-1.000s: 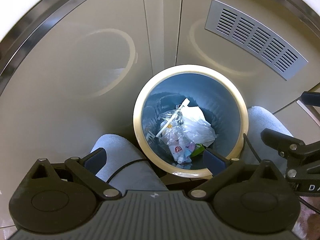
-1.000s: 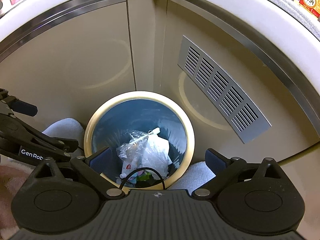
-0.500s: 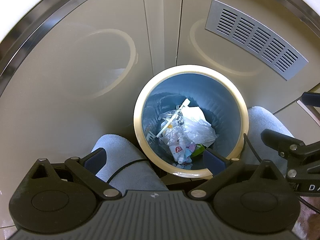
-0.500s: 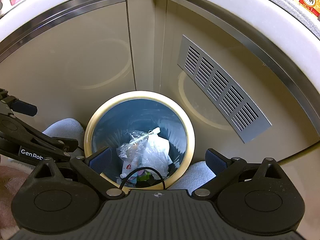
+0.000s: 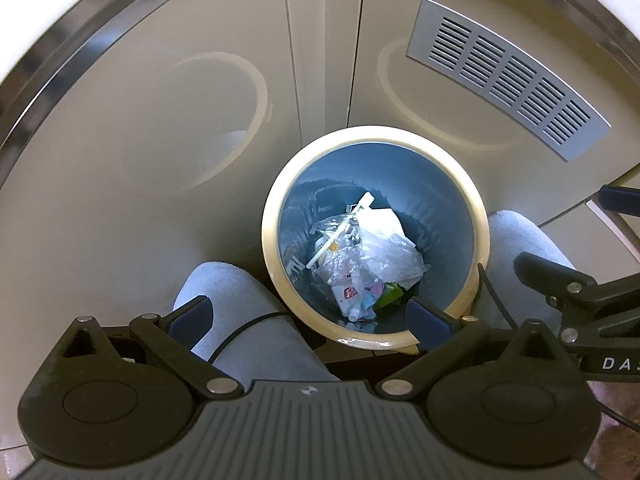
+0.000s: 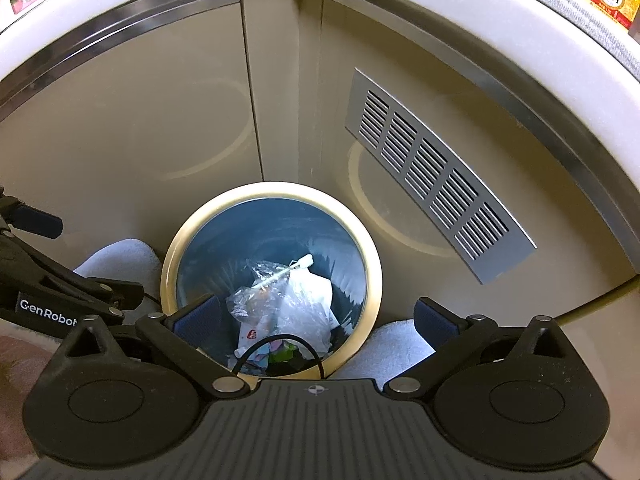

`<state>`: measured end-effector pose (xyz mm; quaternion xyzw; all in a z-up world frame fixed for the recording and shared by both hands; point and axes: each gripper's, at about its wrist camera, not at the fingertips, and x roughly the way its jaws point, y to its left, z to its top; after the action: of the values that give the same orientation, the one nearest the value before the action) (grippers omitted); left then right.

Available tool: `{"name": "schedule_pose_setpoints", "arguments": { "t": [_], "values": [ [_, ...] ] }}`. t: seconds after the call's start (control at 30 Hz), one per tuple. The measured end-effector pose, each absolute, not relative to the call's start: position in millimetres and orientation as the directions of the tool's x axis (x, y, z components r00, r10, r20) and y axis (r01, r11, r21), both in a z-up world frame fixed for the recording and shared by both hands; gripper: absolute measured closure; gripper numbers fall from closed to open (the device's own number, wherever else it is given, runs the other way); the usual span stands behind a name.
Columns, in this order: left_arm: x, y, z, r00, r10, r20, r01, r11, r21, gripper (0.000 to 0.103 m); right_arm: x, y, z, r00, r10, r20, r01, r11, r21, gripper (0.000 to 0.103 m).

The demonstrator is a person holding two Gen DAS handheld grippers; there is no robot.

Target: Collect trash

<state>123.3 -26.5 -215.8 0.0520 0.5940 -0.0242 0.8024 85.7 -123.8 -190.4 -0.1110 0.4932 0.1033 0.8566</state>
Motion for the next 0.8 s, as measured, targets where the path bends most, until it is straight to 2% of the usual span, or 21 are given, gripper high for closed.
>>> {"name": "schedule_pose_setpoints", "arguments": {
  "t": [0.8],
  "values": [
    [128.1, -33.5, -220.5, 0.276, 0.041, -0.960, 0.095, 0.993, 0.070, 0.000, 95.3, -126.9, -196.5, 0.495, 0.073, -0.866, -0.287, 0.954, -0.084, 0.000]
  ]
}}
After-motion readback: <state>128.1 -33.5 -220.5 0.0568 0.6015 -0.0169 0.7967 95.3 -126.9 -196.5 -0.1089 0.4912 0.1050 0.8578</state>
